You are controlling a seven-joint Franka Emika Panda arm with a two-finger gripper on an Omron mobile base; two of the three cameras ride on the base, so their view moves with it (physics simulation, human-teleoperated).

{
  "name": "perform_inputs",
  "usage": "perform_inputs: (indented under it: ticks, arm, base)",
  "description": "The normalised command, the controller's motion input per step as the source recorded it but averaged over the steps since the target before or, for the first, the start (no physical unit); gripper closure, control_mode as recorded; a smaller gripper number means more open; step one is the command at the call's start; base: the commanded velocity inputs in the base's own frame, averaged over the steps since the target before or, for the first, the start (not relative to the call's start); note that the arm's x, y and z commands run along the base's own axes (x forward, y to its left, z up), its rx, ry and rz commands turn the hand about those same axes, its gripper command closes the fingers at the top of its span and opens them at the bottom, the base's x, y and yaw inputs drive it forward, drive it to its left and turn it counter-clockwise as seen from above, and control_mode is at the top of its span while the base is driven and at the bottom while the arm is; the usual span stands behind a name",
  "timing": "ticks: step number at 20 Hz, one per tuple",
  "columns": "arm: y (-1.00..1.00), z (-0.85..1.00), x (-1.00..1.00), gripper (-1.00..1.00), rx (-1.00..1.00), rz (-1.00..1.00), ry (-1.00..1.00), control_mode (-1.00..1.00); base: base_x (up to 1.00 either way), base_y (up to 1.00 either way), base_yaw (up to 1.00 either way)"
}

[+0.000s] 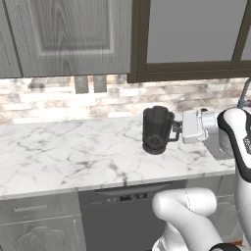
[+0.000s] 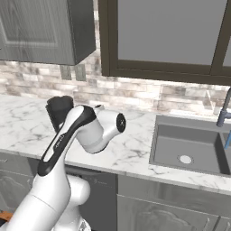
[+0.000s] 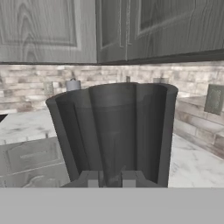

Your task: Turn on the sink faucet and place the jug under the water for a few seconds to fill it up.

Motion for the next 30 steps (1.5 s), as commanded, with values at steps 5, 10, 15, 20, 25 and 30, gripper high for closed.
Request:
perform_inputs:
  ticks: [5, 10, 15, 20, 25, 30]
  arm:
    - [0.00, 0.00, 0.00, 1.00, 0.00, 0.00, 0.00, -1.00]
    - [0.00, 0.00, -0.10, 1.00, 0.00, 0.00, 0.00, 1.00]
    - [0.00, 0.00, 0.00, 1.00, 0.00, 0.00, 0.00, 1.00]
    - [0.00, 0.00, 0.00, 1.00, 0.00, 0.00, 0.00, 1.00]
    - [0.00, 0.00, 0.00, 1.00, 0.00, 0.00, 0.00, 1.00]
    - [0.00, 0.00, 0.00, 1.00, 0.00, 0.00, 0.00, 1.00]
  base:
    - [0.00, 0.00, 0.00]
    - [-0.12, -0.01, 0.00]
    - [-0.20, -0.23, 0.00]
    - [0.00, -0.49, 0.00]
    - [0.00, -0.74, 0.00]
    - [0.00, -0.87, 0.00]
